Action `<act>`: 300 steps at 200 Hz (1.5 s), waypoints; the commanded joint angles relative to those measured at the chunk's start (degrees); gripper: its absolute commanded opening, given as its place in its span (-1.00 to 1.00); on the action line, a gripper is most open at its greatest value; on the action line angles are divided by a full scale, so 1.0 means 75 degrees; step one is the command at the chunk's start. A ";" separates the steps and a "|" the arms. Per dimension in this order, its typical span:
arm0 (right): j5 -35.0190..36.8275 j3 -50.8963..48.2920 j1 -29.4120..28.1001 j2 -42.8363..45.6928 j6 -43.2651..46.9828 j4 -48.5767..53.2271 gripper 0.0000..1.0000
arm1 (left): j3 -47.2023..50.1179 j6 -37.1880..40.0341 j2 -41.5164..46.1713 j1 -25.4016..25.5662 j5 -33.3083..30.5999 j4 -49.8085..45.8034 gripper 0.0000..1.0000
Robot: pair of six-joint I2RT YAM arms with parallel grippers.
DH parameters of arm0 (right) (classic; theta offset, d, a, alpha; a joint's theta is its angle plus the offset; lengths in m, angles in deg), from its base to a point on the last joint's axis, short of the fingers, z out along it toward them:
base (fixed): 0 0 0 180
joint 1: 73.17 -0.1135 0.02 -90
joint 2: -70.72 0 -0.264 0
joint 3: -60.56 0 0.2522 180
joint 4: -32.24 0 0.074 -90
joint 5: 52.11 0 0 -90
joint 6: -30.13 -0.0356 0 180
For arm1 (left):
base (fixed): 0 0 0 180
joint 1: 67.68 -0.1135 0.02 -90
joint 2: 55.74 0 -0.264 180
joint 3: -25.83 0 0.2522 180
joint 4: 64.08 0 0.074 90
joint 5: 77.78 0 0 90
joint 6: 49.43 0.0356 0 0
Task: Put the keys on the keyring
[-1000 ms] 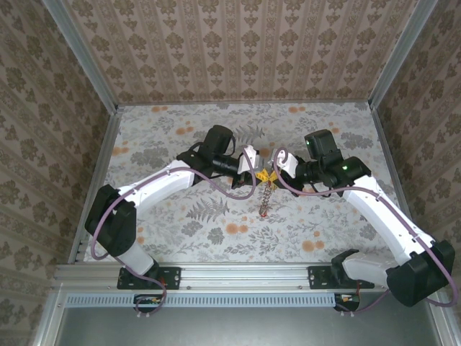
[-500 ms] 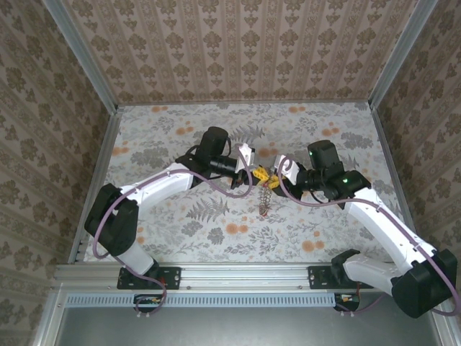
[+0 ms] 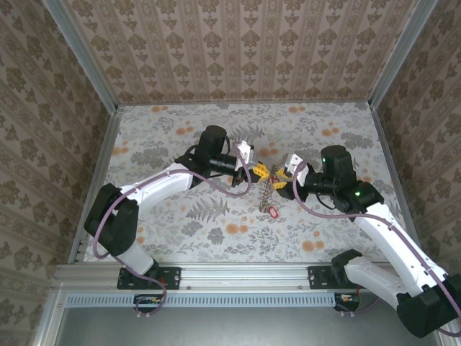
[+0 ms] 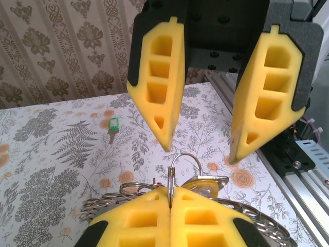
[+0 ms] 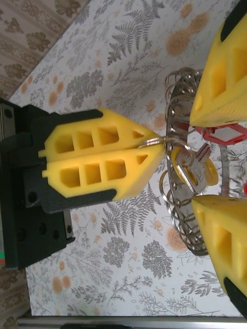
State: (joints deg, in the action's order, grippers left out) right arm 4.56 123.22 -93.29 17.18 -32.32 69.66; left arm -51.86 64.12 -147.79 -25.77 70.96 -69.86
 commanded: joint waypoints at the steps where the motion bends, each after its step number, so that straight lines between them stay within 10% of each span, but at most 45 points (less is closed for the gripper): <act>1: 0.0224 0.0135 0.0067 -0.0052 -0.0504 -0.0118 -0.21 | 0.0027 -0.0035 0.0235 -0.0033 0.0178 0.0243 -1.00; 103: -0.0125 0.0336 0.0103 -0.0514 -0.1705 -0.0642 -0.44 | -0.0011 0.0089 0.0250 0.0037 -0.0095 0.0151 -1.00; 151: -0.0108 0.0257 0.0132 -0.0803 -0.2269 -0.0780 -1.00 | 0.0080 -0.0075 0.0271 0.0046 -0.0109 0.0503 -1.00; 300: -0.0047 -0.1825 0.0422 -0.1602 -0.5868 -0.4362 -1.00 | 0.1345 -0.1554 -0.0378 0.0102 -0.0825 0.3519 -1.00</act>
State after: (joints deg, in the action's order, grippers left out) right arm 3.38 111.31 -90.60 7.52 -69.39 44.46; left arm -42.30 56.29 -150.32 -25.73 61.70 -53.11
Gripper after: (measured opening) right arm 0.060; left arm 0.041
